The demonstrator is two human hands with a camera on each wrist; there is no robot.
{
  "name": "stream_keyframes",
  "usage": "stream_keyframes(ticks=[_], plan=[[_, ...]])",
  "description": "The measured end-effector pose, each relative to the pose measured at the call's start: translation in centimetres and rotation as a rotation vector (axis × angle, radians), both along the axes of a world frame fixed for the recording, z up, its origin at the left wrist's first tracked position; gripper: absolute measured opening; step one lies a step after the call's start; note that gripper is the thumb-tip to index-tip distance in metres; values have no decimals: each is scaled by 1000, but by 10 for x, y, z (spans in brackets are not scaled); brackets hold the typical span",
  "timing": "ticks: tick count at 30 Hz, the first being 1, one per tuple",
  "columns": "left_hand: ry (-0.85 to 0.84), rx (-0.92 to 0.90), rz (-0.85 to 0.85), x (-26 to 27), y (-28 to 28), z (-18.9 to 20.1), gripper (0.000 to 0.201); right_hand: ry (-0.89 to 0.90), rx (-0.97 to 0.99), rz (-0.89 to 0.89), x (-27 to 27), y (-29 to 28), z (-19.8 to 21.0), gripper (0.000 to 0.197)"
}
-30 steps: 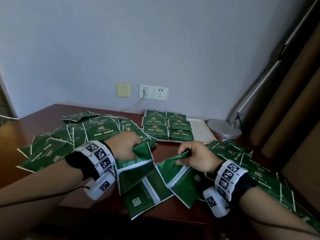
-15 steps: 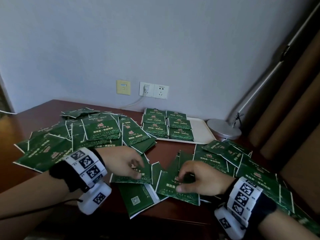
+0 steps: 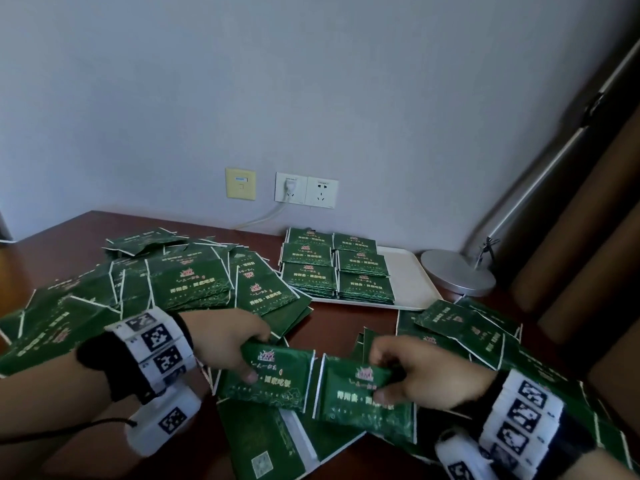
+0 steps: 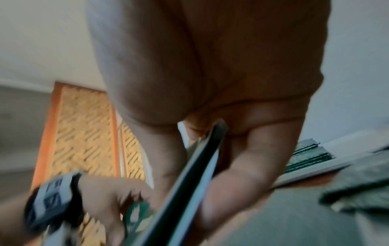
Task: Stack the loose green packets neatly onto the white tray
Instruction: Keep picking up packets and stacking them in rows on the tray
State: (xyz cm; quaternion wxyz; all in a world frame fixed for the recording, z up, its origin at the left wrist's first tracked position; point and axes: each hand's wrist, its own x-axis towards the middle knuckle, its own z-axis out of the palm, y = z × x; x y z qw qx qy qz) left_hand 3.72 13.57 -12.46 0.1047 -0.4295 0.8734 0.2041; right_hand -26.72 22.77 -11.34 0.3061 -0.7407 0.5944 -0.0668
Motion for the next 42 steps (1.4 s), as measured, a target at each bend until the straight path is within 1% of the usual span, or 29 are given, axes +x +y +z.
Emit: stream_keyframes(ticks=[2, 4, 6, 7, 9, 11, 14, 17, 21, 23, 25, 27, 29, 31, 33, 35, 37, 38, 40, 42], plan=[[139, 10, 43, -2, -11, 16, 27, -239, -39, -66, -10, -14, 16, 26], [320, 3, 104, -7, -22, 34, 26, -448, -94, -187, -20, -32, 30, 33], [549, 57, 225, -17, -40, 48, 30, -575, -150, -327, -32, -59, 39, 37], [645, 64, 291, -23, -52, 54, 34, -590, -169, -386, -38, -73, 42, 34], [744, 47, 407, -37, -74, 59, 35, -589, -151, -466, -51, -98, 46, 25], [782, 85, 518, -55, -98, 60, 33, -573, -99, -509, -63, -123, 43, 24], [807, 192, 655, -77, -127, 51, 32, -489, -74, -560, -80, -159, 29, 26], [768, 193, 668, -88, -151, 33, 29, -448, -54, -542, -92, -190, 11, 25], [647, 71, 672, -90, -166, 9, 27, -356, -21, -505, -93, -211, -6, 22], [589, 9, 677, -88, -169, 0, 24, -274, -16, -500, -91, -219, -12, 26], [546, -31, 685, -87, -170, -6, 23, -176, -43, -492, -89, -224, -18, 30], [463, -83, 665, -86, -172, -9, 24, -91, -86, -490, -85, -227, -21, 32], [346, -143, 620, -83, -171, -8, 30, 55, -155, -474, -79, -225, -20, 34], [188, -237, 557, -82, -169, -7, 36, 237, -239, -432, -72, -220, -15, 34], [66, -367, 495, -83, -165, -4, 42, 327, -306, -374, -64, -212, -11, 37], [65, -438, 414, -86, -160, -3, 51, 351, -321, -283, -55, -201, -9, 43], [62, -421, 285, -92, -152, -1, 62, 402, -305, -167, -44, -192, -9, 52], [24, -412, 222, -96, -149, 0, 64, 447, -296, -113, -38, -189, -10, 57], [-53, -418, 153, -102, -147, -1, 60, 539, -295, -38, -30, -187, -12, 62], [-61, -412, 152, -105, -149, -2, 52, 578, -304, -11, -24, -190, -13, 60]])
